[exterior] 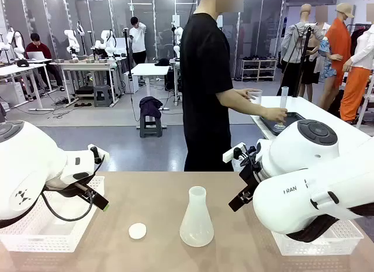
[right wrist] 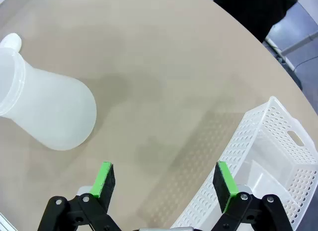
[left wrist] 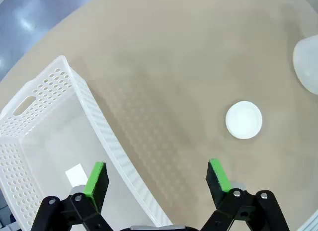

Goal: Prepare the solutions needed for the experiment.
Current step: Pick up the Plastic Funnel and insert it into the Big flask.

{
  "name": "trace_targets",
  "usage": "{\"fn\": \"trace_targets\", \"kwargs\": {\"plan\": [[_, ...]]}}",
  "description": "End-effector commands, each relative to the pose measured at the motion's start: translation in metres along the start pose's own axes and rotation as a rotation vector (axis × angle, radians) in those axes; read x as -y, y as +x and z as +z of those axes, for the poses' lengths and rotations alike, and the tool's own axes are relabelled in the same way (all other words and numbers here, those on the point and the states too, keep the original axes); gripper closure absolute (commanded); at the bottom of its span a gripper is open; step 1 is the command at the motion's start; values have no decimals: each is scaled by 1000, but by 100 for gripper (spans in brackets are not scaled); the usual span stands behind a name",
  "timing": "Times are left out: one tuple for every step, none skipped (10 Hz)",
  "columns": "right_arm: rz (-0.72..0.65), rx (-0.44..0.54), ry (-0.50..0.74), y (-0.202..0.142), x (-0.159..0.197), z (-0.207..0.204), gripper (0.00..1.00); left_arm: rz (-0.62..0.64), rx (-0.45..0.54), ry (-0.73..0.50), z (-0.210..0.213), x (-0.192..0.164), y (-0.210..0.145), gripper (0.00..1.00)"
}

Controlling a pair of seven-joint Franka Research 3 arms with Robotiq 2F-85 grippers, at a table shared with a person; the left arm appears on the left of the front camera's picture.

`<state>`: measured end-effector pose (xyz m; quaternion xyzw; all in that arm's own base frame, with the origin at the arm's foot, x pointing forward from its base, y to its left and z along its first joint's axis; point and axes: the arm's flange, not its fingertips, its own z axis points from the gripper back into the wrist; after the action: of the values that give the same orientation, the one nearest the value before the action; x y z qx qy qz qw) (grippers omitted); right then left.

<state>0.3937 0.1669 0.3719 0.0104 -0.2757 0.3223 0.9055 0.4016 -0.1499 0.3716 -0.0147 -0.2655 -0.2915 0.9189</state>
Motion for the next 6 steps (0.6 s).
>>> {"fn": "trace_targets", "kwargs": {"plan": [[0,0,0,0,0,0,0,0,0,0,0,0,0,0],[0,0,0,0,0,0,0,0,0,0,0,0,0,0],[0,0,0,0,0,0,0,0,0,0,0,0,0,0],[0,0,0,0,0,0,0,0,0,0,0,0,0,0],[0,0,0,0,0,0,0,0,0,0,0,0,0,0],[0,0,0,0,0,0,0,0,0,0,0,0,0,0]]}}
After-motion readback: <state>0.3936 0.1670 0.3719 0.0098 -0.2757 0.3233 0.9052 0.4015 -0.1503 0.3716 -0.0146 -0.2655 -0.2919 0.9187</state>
